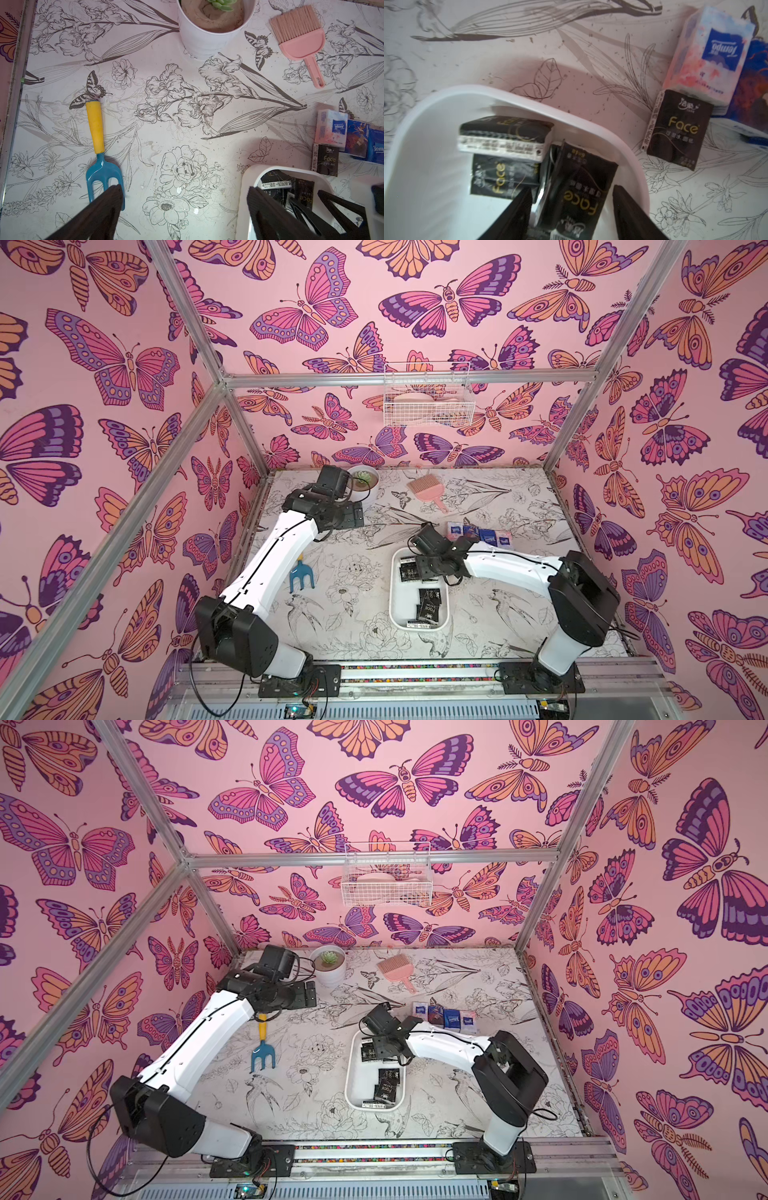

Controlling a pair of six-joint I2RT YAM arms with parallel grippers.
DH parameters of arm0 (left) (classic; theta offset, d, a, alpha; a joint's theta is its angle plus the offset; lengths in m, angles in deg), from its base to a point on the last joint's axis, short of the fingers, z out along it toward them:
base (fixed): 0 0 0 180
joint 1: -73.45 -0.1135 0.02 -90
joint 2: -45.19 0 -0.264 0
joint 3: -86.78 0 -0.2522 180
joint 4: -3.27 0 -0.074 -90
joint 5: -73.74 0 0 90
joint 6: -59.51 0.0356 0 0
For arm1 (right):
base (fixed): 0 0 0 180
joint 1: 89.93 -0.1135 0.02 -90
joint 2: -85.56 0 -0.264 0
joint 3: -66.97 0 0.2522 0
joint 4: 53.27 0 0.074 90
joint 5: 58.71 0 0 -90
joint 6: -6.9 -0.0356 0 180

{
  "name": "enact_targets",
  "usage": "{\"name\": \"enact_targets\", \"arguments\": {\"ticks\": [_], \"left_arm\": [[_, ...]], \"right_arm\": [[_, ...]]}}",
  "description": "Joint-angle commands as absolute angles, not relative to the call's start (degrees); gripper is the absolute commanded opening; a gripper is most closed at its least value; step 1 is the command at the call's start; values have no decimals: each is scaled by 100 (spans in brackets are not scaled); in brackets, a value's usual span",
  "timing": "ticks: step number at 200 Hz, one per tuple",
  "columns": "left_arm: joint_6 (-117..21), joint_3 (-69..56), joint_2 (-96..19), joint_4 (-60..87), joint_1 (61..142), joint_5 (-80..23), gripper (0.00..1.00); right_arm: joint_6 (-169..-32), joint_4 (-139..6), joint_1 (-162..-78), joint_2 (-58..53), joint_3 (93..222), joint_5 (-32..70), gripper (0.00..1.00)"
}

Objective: Take the pocket tissues out of the storage box
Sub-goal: Pick up the pocket tissues from the storage box.

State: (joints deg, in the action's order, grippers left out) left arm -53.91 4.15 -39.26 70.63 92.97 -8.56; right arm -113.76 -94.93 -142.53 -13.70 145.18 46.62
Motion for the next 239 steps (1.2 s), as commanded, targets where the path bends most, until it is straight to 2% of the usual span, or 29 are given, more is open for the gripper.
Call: {"name": "enact_targets", "arguments": {"ticks": [1,52,79,118,140,190,219,239], "left_arm": [[-5331,341,-3891,7033,9322,-817,100],[-5265,449,-4034,7037,9322,-862,100],[-5238,441,-4049,7026,9327,-835,100],[-5263,412,-4006,7025,9322,-853,100],[-5311,395,-3964,7033,9323,-853,100],[-5367,351,-3901,7020,9323,-883,100],[-5387,409,-3891,7017,9339,-923,100],[-5387,464,-3879,7014,9357,-932,100]], "right_arm": [[-11692,-9670,-14258,-1421,14709,5009,68],[-11897,-9650,-14258,-1802,14797,4887,67],[-11853,-9487,-14258,-1923,14771,4648,56],[-11785,-9245,-14370,-1757,14700,4554,49],[-11688,-9247,-14407,-1660,14765,4467,34],[-11570,-9315,-14416,-1105,14772,4483,23],[-11512,-9453,-14412,-783,14762,4554,23],[-11386,-9742,-14329,-495,14729,4965,23]]}}
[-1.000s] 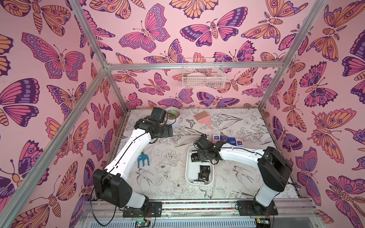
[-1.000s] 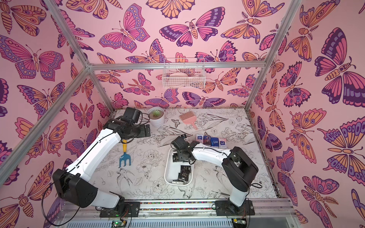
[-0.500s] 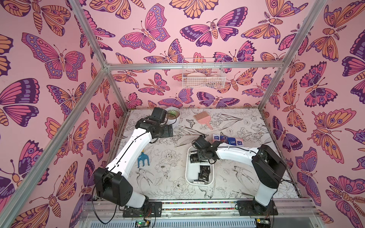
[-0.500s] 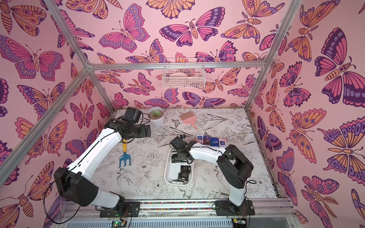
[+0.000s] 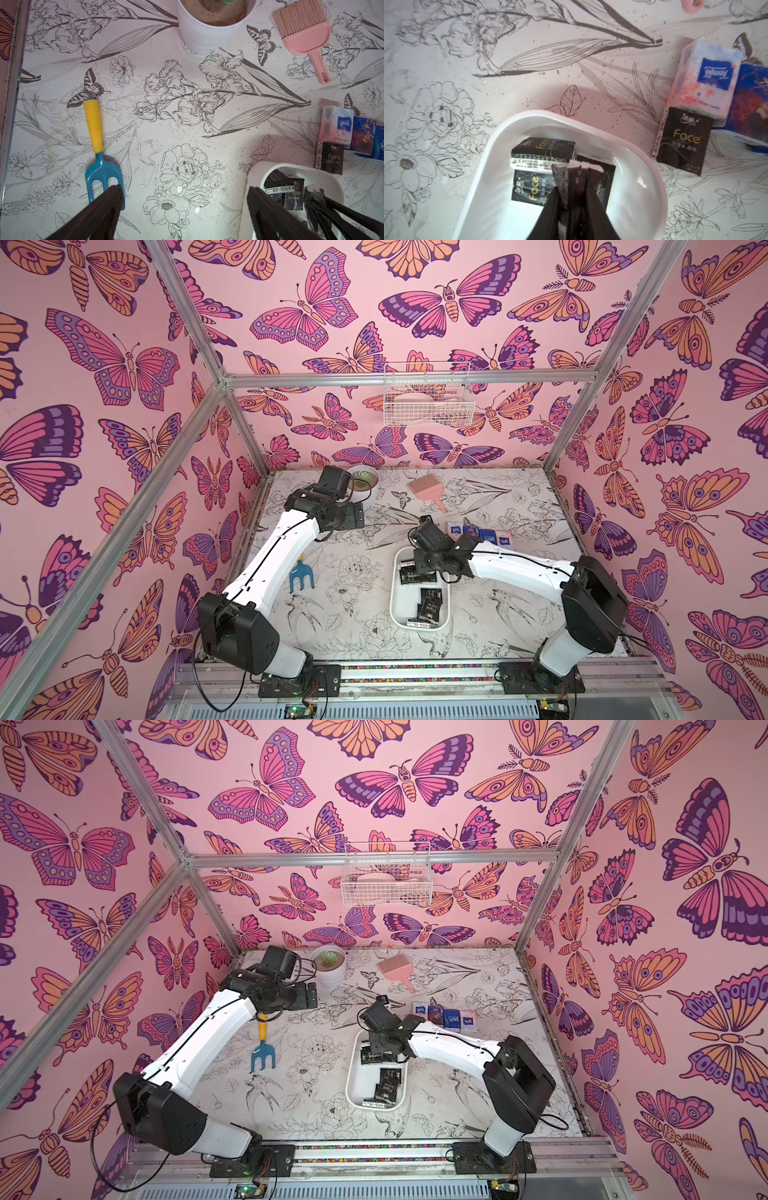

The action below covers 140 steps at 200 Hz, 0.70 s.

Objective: Take the pocket tissues out of the storage box
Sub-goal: Pick up the pocket tissues from the storage box, then place the pocket tissues at the center of the board.

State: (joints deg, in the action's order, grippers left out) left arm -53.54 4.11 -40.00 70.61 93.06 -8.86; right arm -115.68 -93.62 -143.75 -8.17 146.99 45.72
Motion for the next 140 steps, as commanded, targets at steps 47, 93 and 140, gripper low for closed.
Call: {"name": "enact_targets", "arguments": {"ticks": [47,93,140], "left_arm": [[-5369,465,-3866,7020,9366,-941,100],[-5396,530,-3934,7018,9388,-945,100],[-5416,579,-3985,7026,9451,-958,100]], "right_arm": [[-10859,-9714,-13363,409,13794,5301,24],[-10624,-9205,-12562,410,12785,5018,26],[-10682,-9038,-12561,-192,12763,4887,31]]}}
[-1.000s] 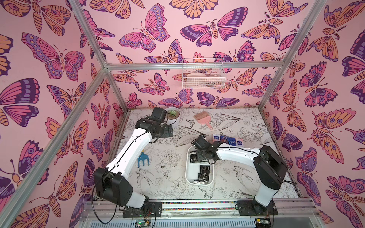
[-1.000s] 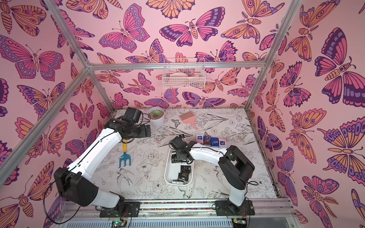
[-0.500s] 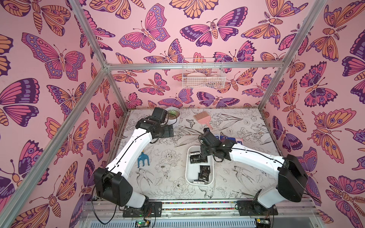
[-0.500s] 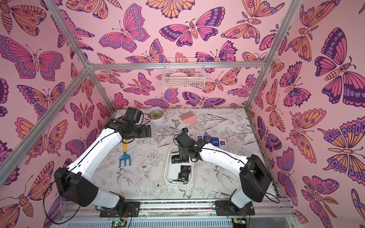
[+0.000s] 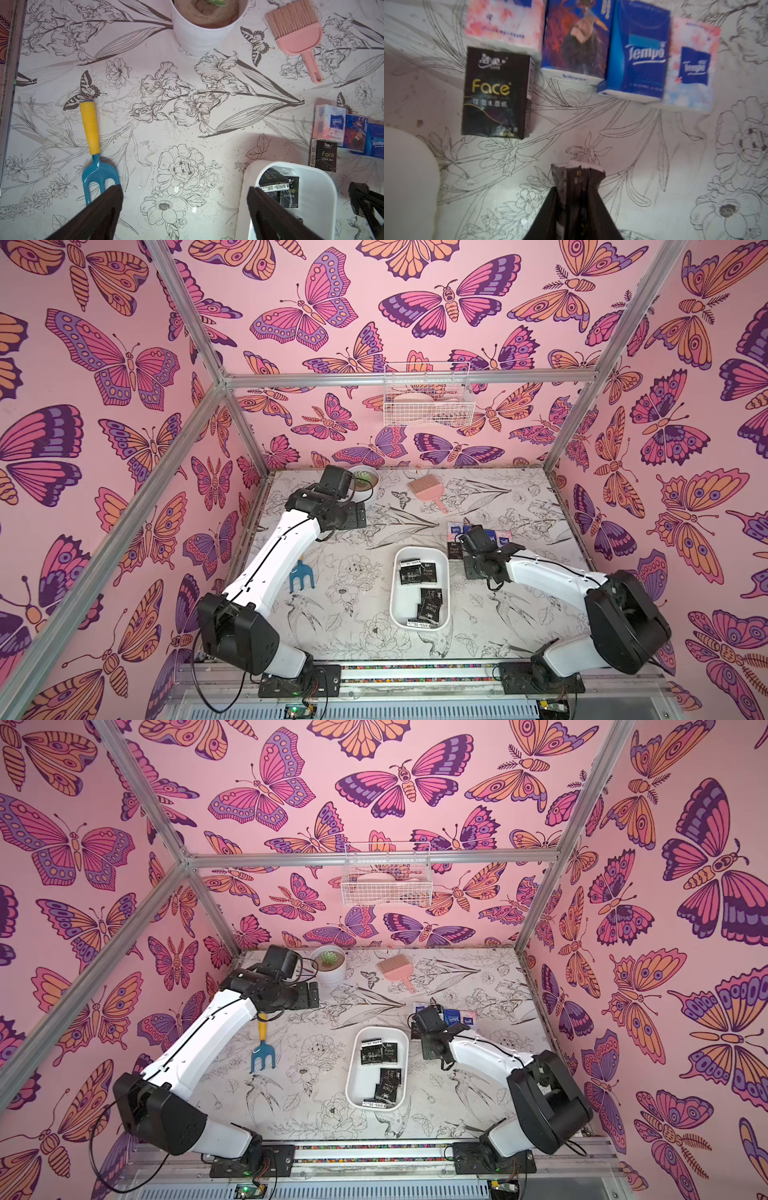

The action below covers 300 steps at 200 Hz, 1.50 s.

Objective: Take the pocket tissues out of the storage box
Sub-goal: Place the pocket tissues at the center of the board.

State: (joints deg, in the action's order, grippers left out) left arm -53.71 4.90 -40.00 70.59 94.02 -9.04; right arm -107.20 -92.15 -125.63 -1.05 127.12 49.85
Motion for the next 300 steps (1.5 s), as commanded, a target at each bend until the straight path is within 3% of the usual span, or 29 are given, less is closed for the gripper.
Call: {"name": "enact_targets", "arguments": {"ticks": [1,35,60,126,172,300], "left_arm": [[-5414,579,-3987,7027,9448,-958,100],[-5403,663,-3997,7024,9454,-967,100],[-5396,725,-4017,7030,9463,-1002,100],[-5409,787,-4118,7025,9513,-1020,100],[-5372,766,-4090,7032,9545,-956,100],[-5282,649,-3904,7056,9533,-722,100]], "right_arm": [[-10683,-9044,-12561,-190,12765,4882,31],[-10663,-9358,-12527,207,12980,4747,53],[-10687,-9485,-12292,637,12935,4479,60],[-10987,-8739,-11652,709,12032,3509,49],[-10980,-8632,-11622,99,11949,3648,38],[-10069,-9526,-11577,-1108,13421,3619,37]]}}
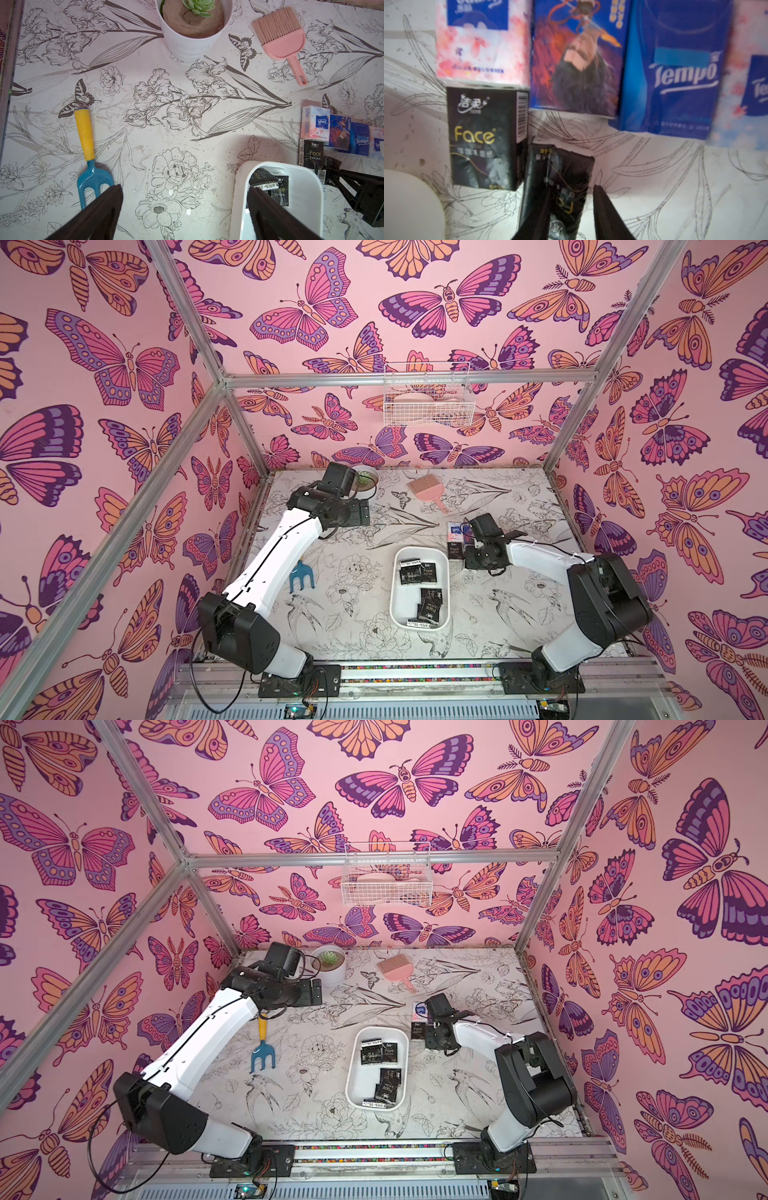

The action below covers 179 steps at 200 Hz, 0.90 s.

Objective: Take the pocket tissues out of the storage box
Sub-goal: Place the pocket tissues at the center of the board.

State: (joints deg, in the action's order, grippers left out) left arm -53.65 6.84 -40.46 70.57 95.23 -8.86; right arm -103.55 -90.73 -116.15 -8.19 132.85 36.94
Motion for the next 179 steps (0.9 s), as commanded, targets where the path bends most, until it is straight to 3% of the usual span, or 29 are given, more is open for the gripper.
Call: {"name": "enact_targets", "arguments": {"ticks": [1,179], "left_arm": [[-5282,654,-3907,7051,9533,-722,100],[-5282,632,-3892,7064,9520,-721,100]], "right_arm": [[-10064,-9534,-11577,-1114,13432,3620,37],[-9786,-9668,-11577,-1345,13965,3637,42]]}}
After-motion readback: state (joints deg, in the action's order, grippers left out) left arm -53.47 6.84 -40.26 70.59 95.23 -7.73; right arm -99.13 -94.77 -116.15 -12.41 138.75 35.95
